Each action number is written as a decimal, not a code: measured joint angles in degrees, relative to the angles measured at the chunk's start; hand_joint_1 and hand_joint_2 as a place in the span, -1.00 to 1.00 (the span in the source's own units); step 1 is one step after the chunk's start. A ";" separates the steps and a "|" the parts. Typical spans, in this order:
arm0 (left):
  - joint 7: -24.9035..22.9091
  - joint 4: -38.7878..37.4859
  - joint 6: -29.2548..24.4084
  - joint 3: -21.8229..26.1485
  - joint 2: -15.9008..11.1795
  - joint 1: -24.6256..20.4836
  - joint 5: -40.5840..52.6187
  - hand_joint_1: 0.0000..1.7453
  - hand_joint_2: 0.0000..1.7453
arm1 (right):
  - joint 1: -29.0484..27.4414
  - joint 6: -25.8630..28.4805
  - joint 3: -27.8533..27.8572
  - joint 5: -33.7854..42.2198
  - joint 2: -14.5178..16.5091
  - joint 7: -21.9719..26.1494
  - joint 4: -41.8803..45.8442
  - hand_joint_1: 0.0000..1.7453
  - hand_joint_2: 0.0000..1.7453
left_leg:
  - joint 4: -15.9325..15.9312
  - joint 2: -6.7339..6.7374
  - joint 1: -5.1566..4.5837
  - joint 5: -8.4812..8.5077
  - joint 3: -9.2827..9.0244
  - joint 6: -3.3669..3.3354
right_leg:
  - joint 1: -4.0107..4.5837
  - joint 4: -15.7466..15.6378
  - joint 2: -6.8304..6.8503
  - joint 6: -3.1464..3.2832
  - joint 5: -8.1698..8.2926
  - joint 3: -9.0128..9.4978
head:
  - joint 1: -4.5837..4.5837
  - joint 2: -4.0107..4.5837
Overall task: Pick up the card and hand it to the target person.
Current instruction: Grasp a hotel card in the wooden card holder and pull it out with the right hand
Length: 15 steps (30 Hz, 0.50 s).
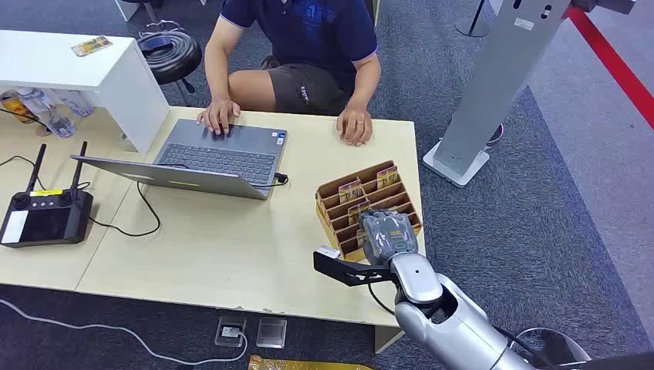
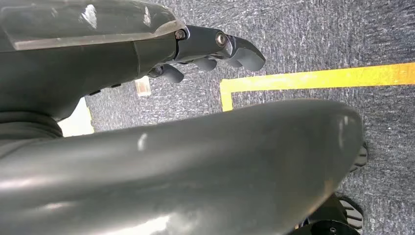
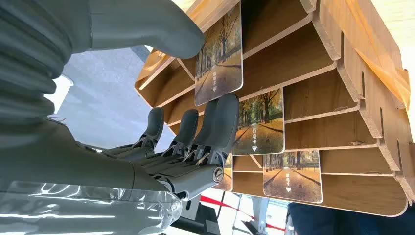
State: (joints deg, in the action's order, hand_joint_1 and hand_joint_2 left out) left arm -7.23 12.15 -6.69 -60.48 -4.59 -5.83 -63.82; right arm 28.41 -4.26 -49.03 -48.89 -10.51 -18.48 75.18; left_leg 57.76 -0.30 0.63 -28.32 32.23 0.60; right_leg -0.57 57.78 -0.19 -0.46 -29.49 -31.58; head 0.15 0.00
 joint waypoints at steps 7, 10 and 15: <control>-0.02 0.00 0.00 0.00 0.00 0.00 -0.11 -1.00 -1.00 | -0.14 0.02 0.00 -0.06 0.01 0.01 -0.01 -0.06 1.00 | 0.00 0.00 0.00 0.00 0.00 0.00 | 0.00 0.00 0.00 0.00 0.00 0.00 | -0.02 0.00; -0.02 0.00 0.02 0.00 0.00 0.00 -0.11 -1.00 -1.00 | -0.27 0.03 0.00 -0.13 0.02 -0.01 -0.03 -0.12 1.00 | 0.00 0.00 0.00 0.00 0.00 0.00 | 0.00 0.00 0.00 0.00 0.00 0.00 | -0.02 0.00; 0.01 0.00 0.26 -0.01 0.00 0.00 -0.10 -1.00 -1.00 | -0.48 0.01 0.01 -0.36 0.01 -0.17 -0.05 -0.10 1.00 | 0.00 0.00 0.00 0.00 0.00 0.00 | 0.00 0.00 0.00 0.00 0.00 0.00 | -0.01 0.00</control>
State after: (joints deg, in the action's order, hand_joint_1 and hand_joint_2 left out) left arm -7.23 12.15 -6.43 -60.48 -4.59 -5.83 -63.93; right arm 27.92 -4.25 -49.01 -49.25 -10.51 -18.65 75.12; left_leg 57.76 -0.30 0.63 -28.32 32.24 0.60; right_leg -0.57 57.78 -0.19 -0.46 -29.49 -31.59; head 0.15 0.00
